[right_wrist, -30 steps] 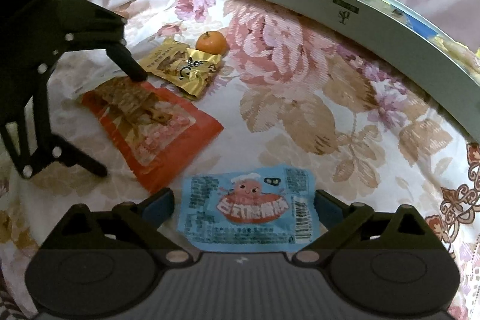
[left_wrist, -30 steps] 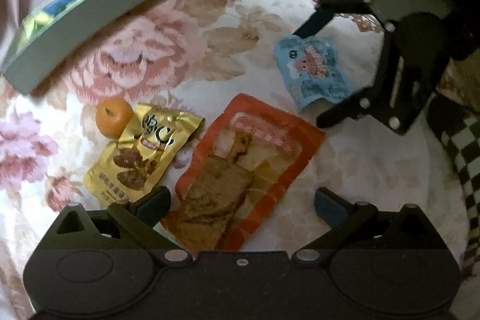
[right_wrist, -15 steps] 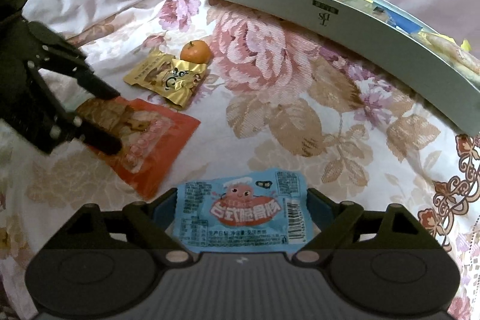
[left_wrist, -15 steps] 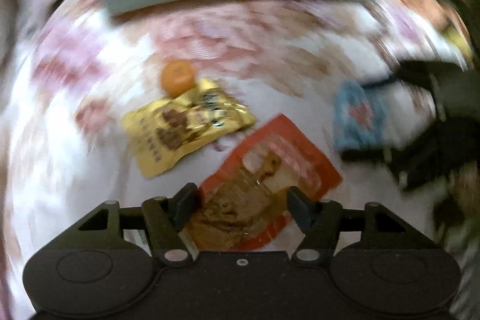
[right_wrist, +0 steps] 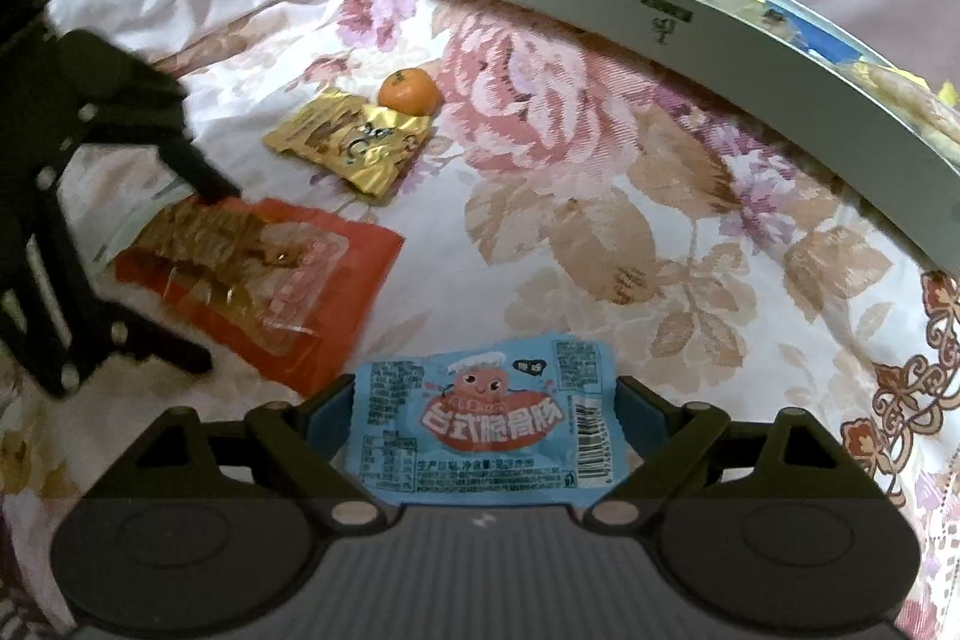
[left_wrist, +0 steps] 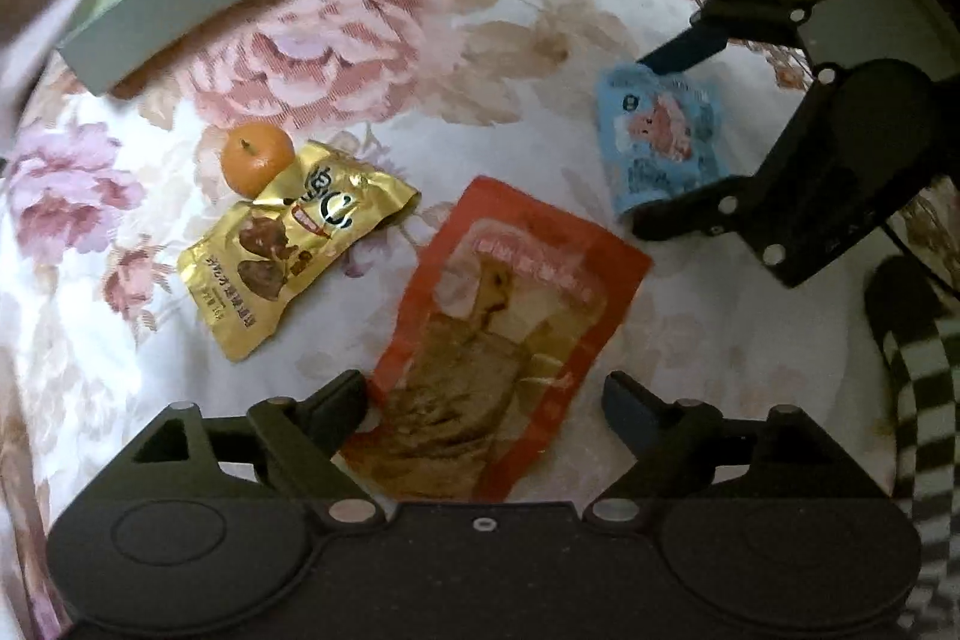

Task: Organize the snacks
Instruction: 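Grasp the orange-wrapped snack with the left gripper while right holds the blue packet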

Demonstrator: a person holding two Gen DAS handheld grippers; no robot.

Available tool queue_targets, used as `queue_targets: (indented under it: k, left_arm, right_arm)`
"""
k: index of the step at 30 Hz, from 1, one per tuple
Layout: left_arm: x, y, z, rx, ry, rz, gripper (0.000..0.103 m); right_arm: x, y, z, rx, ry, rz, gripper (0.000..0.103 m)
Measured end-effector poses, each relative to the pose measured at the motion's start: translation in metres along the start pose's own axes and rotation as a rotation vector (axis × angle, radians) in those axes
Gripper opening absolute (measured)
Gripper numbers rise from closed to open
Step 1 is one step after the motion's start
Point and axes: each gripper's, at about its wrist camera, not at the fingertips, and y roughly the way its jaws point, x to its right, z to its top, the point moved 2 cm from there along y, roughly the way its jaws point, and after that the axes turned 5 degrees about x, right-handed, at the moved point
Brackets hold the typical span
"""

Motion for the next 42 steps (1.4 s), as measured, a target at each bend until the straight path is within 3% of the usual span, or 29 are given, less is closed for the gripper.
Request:
queue_targets:
  k: [3, 8, 17, 21, 25, 32, 35, 39, 42]
  left_arm:
    - [-0.004, 0.003, 0.0, -0.01, -0.002, -0.026, 0.086]
    - [0.0, -0.001, -0.002, 0.032, -0.099, 0.048, 0.076]
    - [-0.023, -0.005, 0.002, 0.132, -0.611, 0.145, 0.069]
    - [-0.022, -0.009, -0.003, 0.168, -0.732, 0.134, 0.068]
    - [-0.014, -0.013, -0.011, 0.179, -0.649, 0.148, 0.07]
    - [0.011, -0.004, -0.001, 0.145, -0.381, 0.219, 0.08]
    - [0.011, -0.003, 0.0, 0.149, -0.367, 0.223, 0.077]
    - [0.008, -0.006, 0.002, 0.164, -0.384, 0.229, 0.061]
    - [0.01, -0.005, 0.003, 0.17, -0.388, 0.234, 0.059]
  right_arm:
    - [-0.001, -0.001, -0.002, -0.011, -0.019, 0.021, 0.093]
    - [0.0, -0.001, -0.005, -0.029, -0.02, 0.034, 0.096]
    - [0.004, 0.003, -0.008, -0.031, 0.051, 0.013, 0.099]
    - [-0.004, 0.006, -0.009, 0.008, 0.078, -0.022, 0.093]
    - [-0.008, 0.004, -0.009, 0.027, 0.055, -0.022, 0.092]
    - [-0.007, -0.005, -0.014, -0.017, 0.023, -0.005, 0.096]
    - [-0.003, -0.003, -0.015, -0.026, 0.061, -0.001, 0.097]
    - [-0.006, 0.001, -0.01, 0.007, 0.097, -0.021, 0.089]
    - [-0.011, 0.004, -0.007, 0.029, 0.081, -0.036, 0.089]
